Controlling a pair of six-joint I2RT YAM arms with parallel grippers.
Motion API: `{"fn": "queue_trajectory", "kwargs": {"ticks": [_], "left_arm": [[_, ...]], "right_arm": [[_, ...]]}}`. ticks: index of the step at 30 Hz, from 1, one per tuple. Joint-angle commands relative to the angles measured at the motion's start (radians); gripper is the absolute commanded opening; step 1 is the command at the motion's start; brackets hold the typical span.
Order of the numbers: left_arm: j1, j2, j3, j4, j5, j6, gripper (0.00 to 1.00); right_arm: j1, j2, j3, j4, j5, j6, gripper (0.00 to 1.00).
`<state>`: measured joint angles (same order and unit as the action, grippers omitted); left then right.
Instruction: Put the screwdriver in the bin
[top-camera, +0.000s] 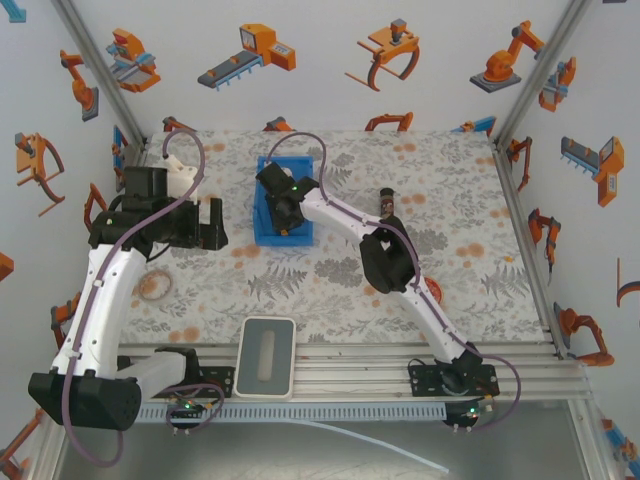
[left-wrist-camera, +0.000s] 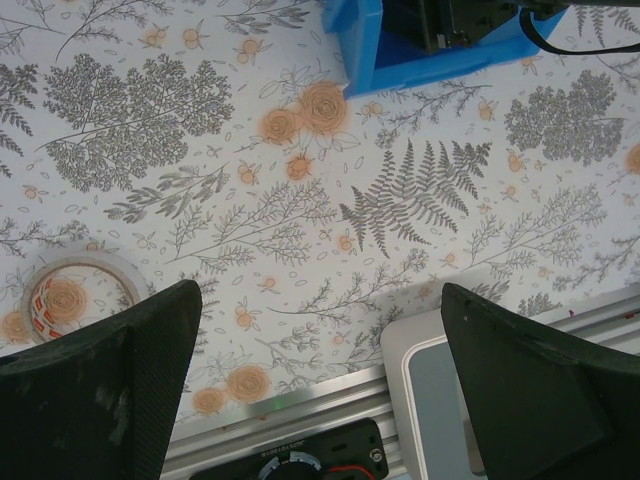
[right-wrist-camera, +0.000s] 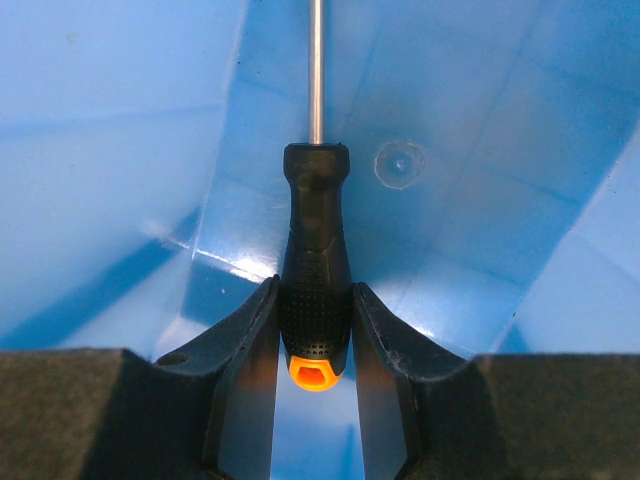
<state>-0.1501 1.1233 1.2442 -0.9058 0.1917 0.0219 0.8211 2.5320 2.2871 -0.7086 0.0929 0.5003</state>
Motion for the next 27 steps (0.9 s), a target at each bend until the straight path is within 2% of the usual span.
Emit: {"fn": "queue_trajectory", "kwargs": {"ticks": [1, 14, 21, 27], "left_arm": [[-0.003, -0.007, 0.021, -0.003, -0.004, 0.009, 0.97], [-0.004, -0.012, 0.016, -0.003, -0.015, 0.013, 0.97], [-0.005, -0.013, 0.021, -0.007, -0.017, 0.016, 0.97], [-0.003, -0.016, 0.019, -0.010, -0.021, 0.020, 0.97]], "right_arm": [[-0.006, 0.021, 0.038, -0.021, -0.013, 0.012, 0.20], [-0.005, 0.025, 0.073, -0.044, -0.007, 0.011, 0.32], [-0.005, 0.028, 0.118, -0.074, 0.004, 0.006, 0.43], [-0.007, 0.025, 0.125, -0.086, 0.005, 0.003, 0.45]]}}
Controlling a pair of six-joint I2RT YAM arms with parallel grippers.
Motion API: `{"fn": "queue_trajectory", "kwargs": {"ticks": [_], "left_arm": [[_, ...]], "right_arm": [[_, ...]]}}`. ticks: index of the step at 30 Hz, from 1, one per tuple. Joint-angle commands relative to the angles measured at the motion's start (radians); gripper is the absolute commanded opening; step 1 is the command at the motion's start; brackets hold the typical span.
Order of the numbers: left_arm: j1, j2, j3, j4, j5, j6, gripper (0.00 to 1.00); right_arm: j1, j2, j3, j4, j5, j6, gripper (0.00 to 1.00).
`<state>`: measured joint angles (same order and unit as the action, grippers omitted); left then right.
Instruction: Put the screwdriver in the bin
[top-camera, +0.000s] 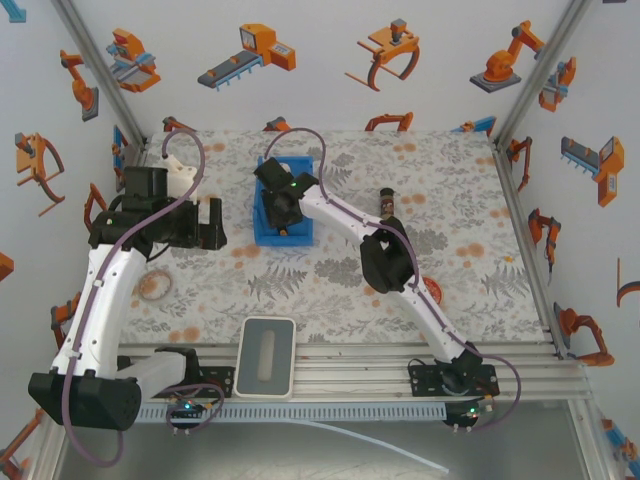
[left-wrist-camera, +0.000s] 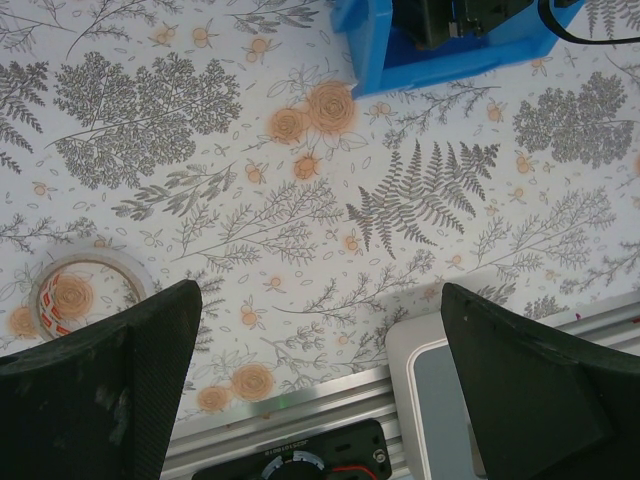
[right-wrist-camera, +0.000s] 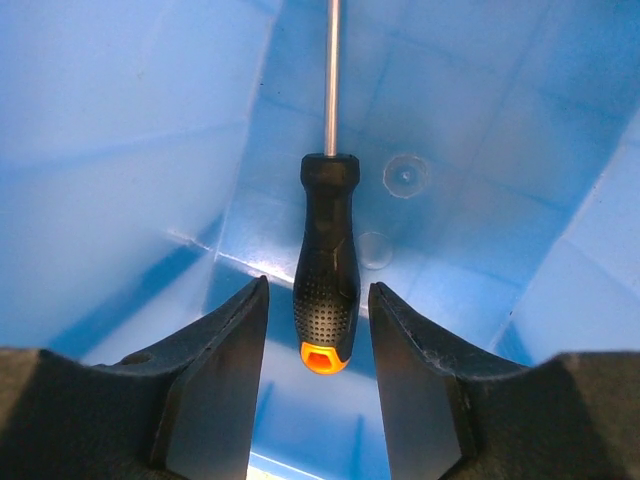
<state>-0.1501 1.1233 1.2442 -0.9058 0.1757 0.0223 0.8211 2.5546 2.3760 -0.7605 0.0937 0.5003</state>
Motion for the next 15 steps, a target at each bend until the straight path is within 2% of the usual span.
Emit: {"fn": "queue_trajectory", "kwargs": {"ticks": [1, 9, 15], "left_arm": [[-0.005, -0.016, 0.019, -0.010, -0.007, 0.021, 0.97], [-0.004, -0.010, 0.030, -0.010, -0.020, 0.034, 0.97], [-0.005, -0.017, 0.029, 0.003, -0.034, 0.046, 0.97]], "right_arm": [[-0.007, 0.000, 0.040, -0.038, 0.007, 0.000, 0.45], [-0.007, -0.050, 0.128, -0.120, 0.050, -0.038, 0.46], [-0.005, -0.152, 0.135, -0.155, 0.071, -0.061, 0.47]]}}
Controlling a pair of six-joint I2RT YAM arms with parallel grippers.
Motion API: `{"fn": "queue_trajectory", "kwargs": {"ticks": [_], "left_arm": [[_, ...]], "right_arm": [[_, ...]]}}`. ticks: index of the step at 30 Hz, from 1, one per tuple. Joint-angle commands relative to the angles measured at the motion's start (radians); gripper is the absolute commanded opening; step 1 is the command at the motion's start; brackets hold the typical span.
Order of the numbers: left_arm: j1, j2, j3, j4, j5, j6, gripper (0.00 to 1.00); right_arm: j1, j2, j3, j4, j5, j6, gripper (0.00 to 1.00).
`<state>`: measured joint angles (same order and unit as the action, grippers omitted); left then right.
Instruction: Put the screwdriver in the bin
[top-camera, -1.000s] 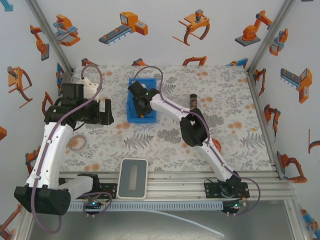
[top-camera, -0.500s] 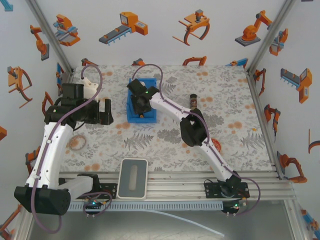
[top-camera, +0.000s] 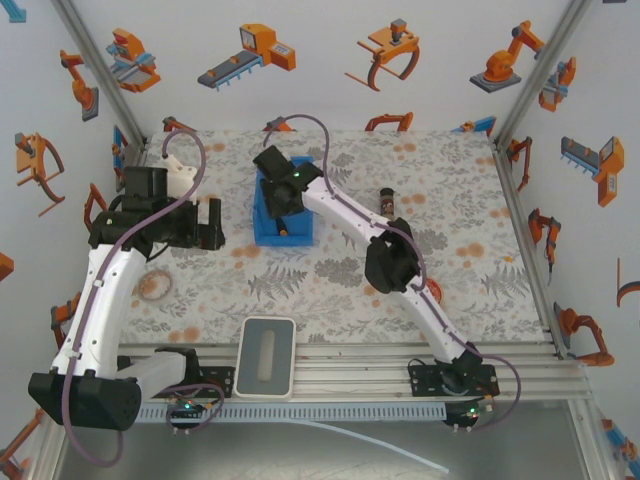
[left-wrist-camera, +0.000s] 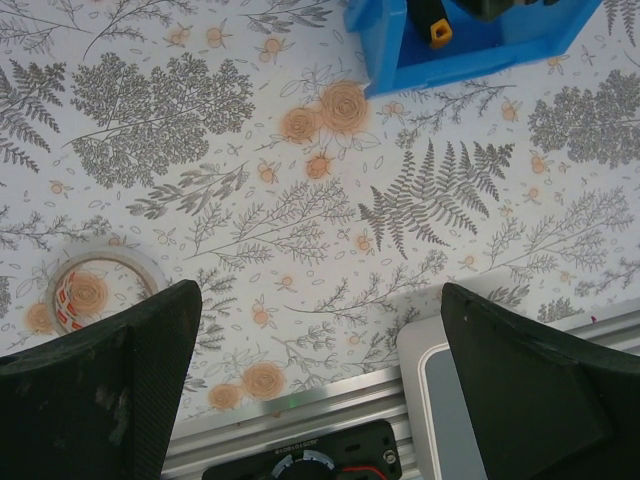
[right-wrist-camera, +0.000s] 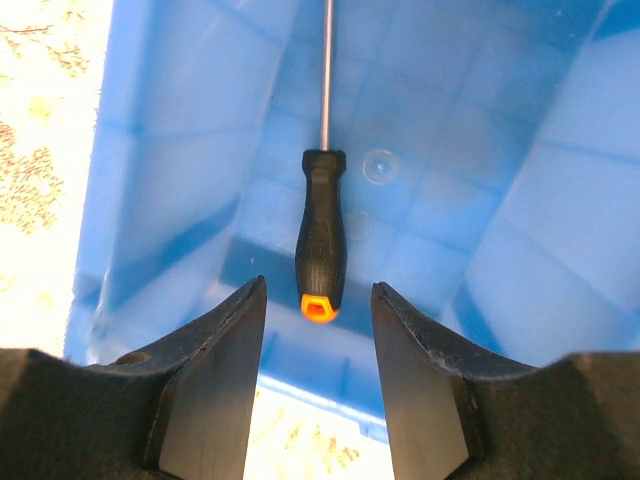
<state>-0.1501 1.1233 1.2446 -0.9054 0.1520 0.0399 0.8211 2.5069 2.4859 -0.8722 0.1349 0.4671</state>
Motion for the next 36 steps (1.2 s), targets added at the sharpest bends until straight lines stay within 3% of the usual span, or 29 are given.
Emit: {"fn": "queue_trajectory", "kwargs": {"ticks": [1, 6, 16, 25, 30, 33, 36], "left_arm": [[-0.005, -0.017, 0.026, 0.006, -0.016, 0.030, 0.97], [-0.005, -0.005, 0.002, 0.030, -0.063, 0.019, 0.97], [-0.003, 0.005, -0.119, 0.207, -0.161, -0.037, 0.97], [0.002, -0.017, -0.310, 0.490, -0.220, -0.072, 0.97], [0.002, -0.026, -0.466, 0.711, -0.269, -0.062, 0.97], [0.007, 0.018, -0.529, 0.831, -0.306, -0.039, 0.97], [0.030, 0.073, -0.566, 0.915, -0.294, -0.044, 0.97]], "right_arm": [[-0.004, -0.127, 0.015, -0.042, 0.031, -0.033, 0.47], [0.006, -0.299, -0.139, -0.008, 0.104, -0.048, 0.59], [-0.039, -0.808, -0.807, 0.271, 0.251, -0.050, 0.97], [-0.247, -1.106, -1.300, 0.445, 0.220, 0.032, 0.99], [-0.334, -1.212, -1.508, 0.569, 0.400, 0.005, 0.99], [-0.360, -1.275, -1.660, 0.737, 0.516, -0.117, 0.99], [-0.406, -1.326, -1.818, 0.956, 0.549, -0.219, 0.99]]}}
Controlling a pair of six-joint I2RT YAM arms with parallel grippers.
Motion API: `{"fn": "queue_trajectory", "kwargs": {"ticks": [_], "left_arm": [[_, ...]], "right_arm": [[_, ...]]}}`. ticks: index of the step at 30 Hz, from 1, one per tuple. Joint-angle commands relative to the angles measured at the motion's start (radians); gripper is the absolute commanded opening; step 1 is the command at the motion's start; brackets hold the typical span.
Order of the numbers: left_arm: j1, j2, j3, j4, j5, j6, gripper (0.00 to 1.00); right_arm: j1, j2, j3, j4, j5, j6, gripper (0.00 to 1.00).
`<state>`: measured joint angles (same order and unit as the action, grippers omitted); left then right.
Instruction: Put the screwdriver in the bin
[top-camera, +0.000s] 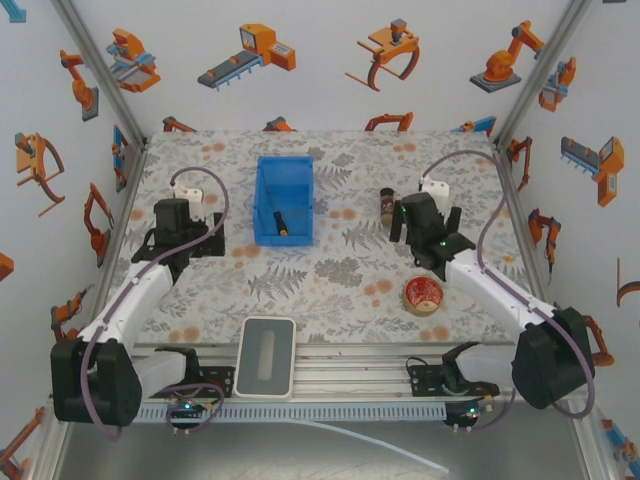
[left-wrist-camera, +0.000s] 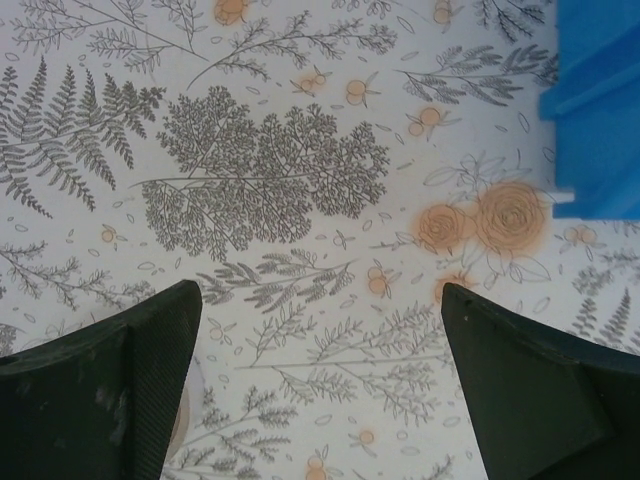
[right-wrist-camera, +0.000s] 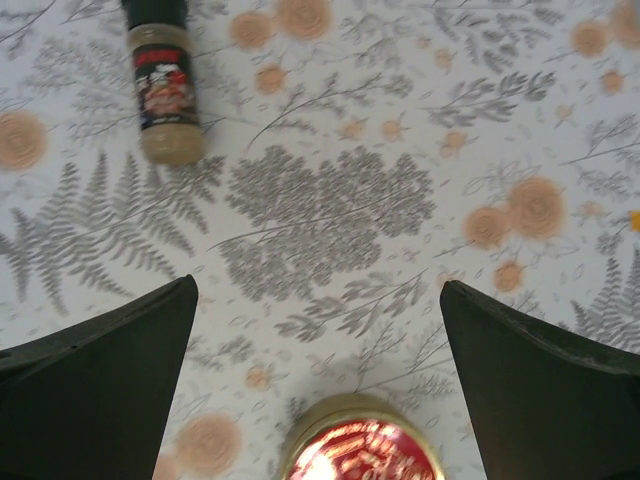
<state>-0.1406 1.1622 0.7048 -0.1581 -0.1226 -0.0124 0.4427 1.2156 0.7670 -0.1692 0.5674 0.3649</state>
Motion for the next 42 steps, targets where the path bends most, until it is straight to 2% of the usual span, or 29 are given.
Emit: {"fn": "queue_trajectory", "kwargs": {"ticks": [1, 4, 7, 11, 14, 19, 23, 27, 29, 32, 35, 37, 40, 42], "left_arm": [[0.035, 0.050, -0.044, 0.208, 0.005, 0.007, 0.97], [0.061, 0.106, -0.095, 0.322, 0.034, 0.012, 0.97], [0.097, 0.142, -0.137, 0.423, 0.059, -0.005, 0.97], [0.136, 0.182, -0.186, 0.552, 0.077, -0.039, 0.97], [0.145, 0.207, -0.215, 0.632, 0.078, -0.058, 0.97], [0.153, 0.239, -0.233, 0.734, 0.074, -0.076, 0.97], [0.153, 0.267, -0.244, 0.810, 0.055, -0.074, 0.97], [0.154, 0.317, -0.244, 0.850, 0.056, -0.074, 0.97], [0.152, 0.321, -0.227, 0.815, 0.059, -0.069, 0.97], [0.148, 0.327, -0.231, 0.828, 0.057, -0.064, 0.97], [0.144, 0.356, -0.298, 0.977, 0.049, -0.066, 0.97], [0.143, 0.384, -0.345, 1.100, 0.054, -0.059, 0.97], [0.142, 0.373, -0.316, 1.019, 0.053, -0.062, 0.97], [0.135, 0.381, -0.306, 1.012, 0.058, -0.046, 0.97]], "right_arm": [[-0.048, -0.047, -0.161, 0.345, 0.132, -0.139, 0.99], [-0.129, -0.062, -0.291, 0.546, 0.137, -0.146, 0.99], [-0.217, -0.070, -0.300, 0.534, 0.092, -0.100, 0.99], [-0.289, -0.053, -0.314, 0.587, 0.038, -0.180, 0.99], [-0.347, -0.001, -0.340, 0.641, -0.043, -0.183, 0.99], [-0.377, 0.090, -0.410, 0.832, -0.076, -0.196, 0.99], [-0.386, 0.136, -0.394, 0.876, -0.124, -0.237, 0.99], [-0.413, 0.211, -0.403, 0.988, -0.213, -0.268, 0.99], [-0.429, 0.258, -0.418, 1.059, -0.259, -0.267, 0.99], [-0.433, 0.276, -0.416, 1.061, -0.319, -0.277, 0.99], [-0.432, 0.334, -0.490, 1.258, -0.380, -0.305, 0.99], [-0.435, 0.328, -0.500, 1.264, -0.344, -0.293, 0.99], [-0.435, 0.328, -0.459, 1.184, -0.279, -0.264, 0.99], [-0.434, 0.329, -0.429, 1.136, -0.291, -0.270, 0.99]]}}
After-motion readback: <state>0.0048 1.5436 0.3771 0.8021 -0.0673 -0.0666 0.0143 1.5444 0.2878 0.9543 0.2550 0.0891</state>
